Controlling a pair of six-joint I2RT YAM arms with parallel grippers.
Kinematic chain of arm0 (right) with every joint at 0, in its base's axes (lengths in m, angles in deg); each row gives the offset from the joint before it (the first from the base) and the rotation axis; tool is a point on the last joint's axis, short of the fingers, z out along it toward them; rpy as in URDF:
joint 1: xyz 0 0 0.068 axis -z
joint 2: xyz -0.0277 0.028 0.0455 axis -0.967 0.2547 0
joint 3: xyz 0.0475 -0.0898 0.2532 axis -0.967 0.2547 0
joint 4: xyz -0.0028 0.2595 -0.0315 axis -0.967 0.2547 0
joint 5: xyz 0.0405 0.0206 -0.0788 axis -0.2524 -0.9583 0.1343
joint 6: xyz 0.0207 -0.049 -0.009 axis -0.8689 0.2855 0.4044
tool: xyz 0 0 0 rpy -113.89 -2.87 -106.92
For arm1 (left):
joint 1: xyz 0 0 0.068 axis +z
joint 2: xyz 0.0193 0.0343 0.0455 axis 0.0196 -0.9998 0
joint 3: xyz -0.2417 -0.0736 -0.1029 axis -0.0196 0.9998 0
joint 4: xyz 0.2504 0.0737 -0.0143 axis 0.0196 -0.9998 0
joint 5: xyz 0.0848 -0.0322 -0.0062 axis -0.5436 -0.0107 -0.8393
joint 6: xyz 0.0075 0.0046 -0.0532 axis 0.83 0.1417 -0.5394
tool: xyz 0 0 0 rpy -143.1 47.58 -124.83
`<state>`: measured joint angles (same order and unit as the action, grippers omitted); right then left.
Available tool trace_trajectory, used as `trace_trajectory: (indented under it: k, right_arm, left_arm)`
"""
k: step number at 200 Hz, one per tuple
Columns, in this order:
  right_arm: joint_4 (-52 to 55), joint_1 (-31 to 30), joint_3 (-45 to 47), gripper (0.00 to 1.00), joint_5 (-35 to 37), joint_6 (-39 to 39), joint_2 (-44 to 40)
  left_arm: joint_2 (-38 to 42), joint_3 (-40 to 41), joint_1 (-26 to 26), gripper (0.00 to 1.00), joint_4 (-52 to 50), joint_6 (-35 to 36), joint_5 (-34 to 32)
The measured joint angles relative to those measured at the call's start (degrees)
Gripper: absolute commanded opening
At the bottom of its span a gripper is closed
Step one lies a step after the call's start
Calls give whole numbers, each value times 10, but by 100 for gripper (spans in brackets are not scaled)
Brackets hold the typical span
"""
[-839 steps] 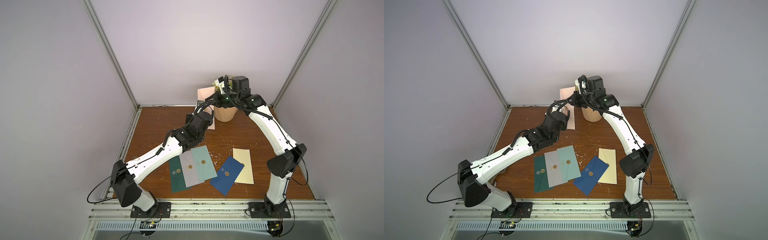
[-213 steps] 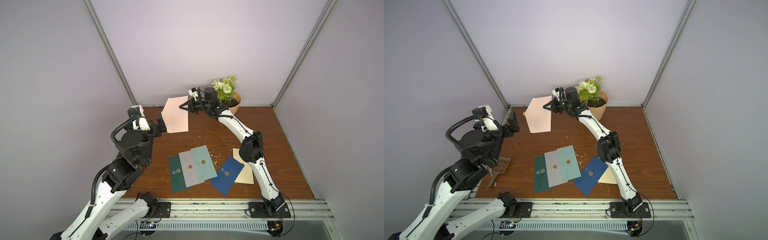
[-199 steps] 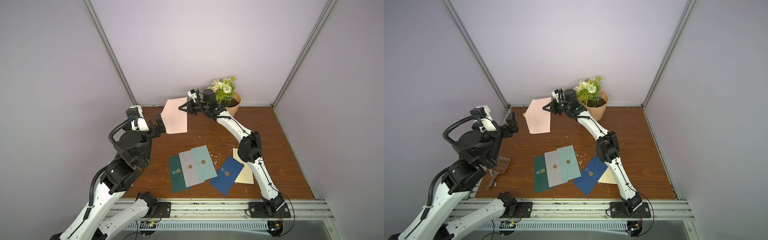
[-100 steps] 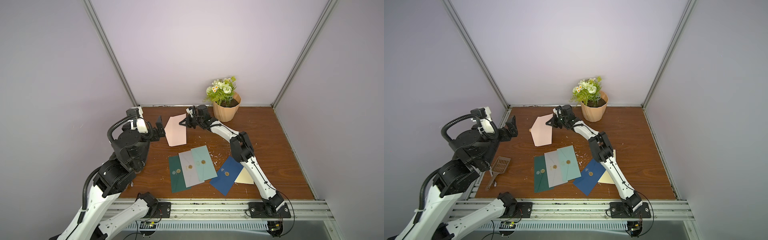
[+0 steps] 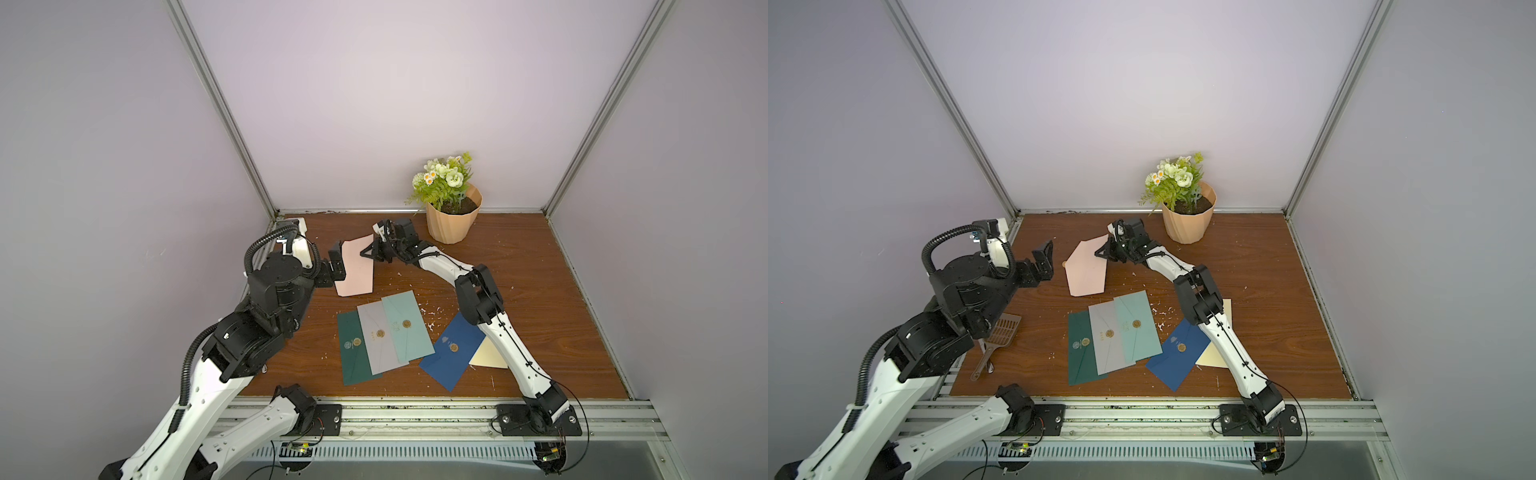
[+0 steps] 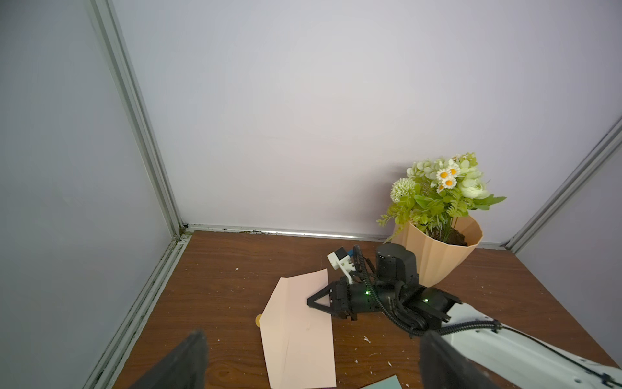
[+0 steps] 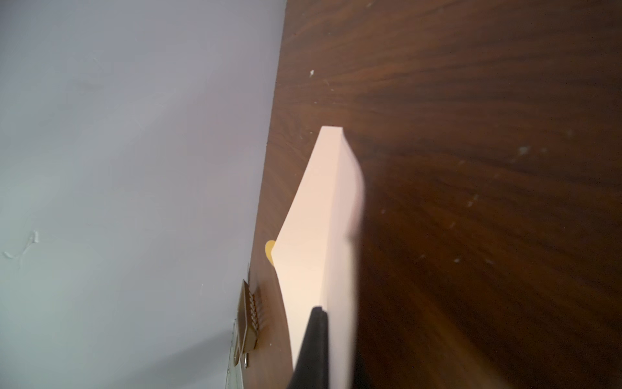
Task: Open the envelope
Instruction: Place the envelope at the center of the board.
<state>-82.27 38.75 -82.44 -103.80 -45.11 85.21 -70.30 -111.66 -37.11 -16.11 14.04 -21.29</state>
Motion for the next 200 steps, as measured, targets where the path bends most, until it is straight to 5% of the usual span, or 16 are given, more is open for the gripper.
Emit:
trace_trajectory:
  k: [10,40,101,200]
  right_arm:
    - [2,1,-5,23,3,2,12]
    - [1,6,-24,46,10,9,26]
    - [30,9,-35,74,42,55,13]
    - [211,10,4,89,172,141,-87]
  left_arm:
    - [0,0,0,99,-4,-2,5]
    - [-3,0,0,99,-16,-6,20]
    - [-13,0,0,99,-20,-6,32]
    - [-42,16,0,99,3,-8,48]
